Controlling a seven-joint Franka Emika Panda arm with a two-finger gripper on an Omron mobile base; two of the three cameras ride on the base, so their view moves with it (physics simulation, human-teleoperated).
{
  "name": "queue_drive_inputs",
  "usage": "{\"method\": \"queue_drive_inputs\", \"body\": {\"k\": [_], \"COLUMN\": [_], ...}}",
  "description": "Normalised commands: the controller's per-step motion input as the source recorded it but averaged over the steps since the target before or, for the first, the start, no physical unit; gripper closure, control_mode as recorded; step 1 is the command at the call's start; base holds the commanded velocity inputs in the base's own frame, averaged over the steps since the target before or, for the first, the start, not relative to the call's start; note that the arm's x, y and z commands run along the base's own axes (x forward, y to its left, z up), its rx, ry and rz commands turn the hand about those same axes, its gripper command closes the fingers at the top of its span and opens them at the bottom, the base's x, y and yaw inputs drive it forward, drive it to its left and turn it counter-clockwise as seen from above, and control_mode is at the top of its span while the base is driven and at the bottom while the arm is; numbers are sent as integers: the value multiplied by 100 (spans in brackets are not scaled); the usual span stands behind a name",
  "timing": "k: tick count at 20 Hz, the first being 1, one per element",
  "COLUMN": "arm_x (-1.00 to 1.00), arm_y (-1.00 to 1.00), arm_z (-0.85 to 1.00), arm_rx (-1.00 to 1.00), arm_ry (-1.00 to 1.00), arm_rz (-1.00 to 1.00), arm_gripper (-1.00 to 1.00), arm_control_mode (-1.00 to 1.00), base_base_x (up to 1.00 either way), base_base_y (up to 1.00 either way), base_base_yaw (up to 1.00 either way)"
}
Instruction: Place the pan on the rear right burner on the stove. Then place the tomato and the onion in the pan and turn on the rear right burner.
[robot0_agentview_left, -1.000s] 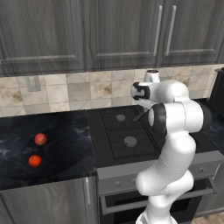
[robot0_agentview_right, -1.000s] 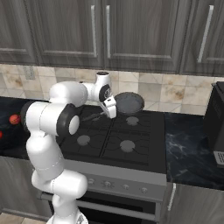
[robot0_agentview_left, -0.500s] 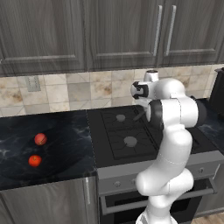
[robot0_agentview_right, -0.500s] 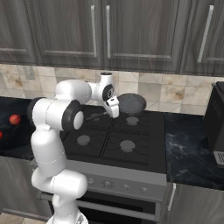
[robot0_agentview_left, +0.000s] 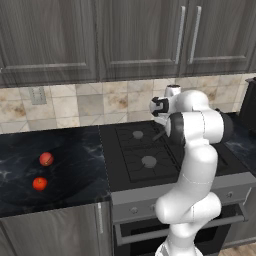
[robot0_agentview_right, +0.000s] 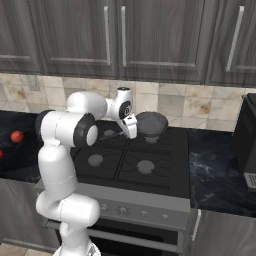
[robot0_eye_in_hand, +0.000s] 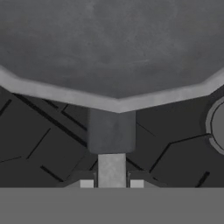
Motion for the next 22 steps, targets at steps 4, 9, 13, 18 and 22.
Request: {"method": "queue_drive_inputs", "body": {"k": [4,9,13,18,22], "arm_x": [1,7,12,23,25], "arm_y": [-1,0,0,0,0], "arm_z": [-24,-21,-20,-17,-16], "arm_rx": [1,0,0,0,0], "arm_ry": [1,2,2,2,2], "arm_rz": [-4,-3,-2,-1,0], "arm_gripper": [100,100,100,100,100], "arm_control_mode": [-100,-100,-100,-100,-100], "base_base_x": [0,0,0,0,0], "base_base_y": [0,0,0,0,0], "base_base_yaw": [0,0,0,0,0]}}
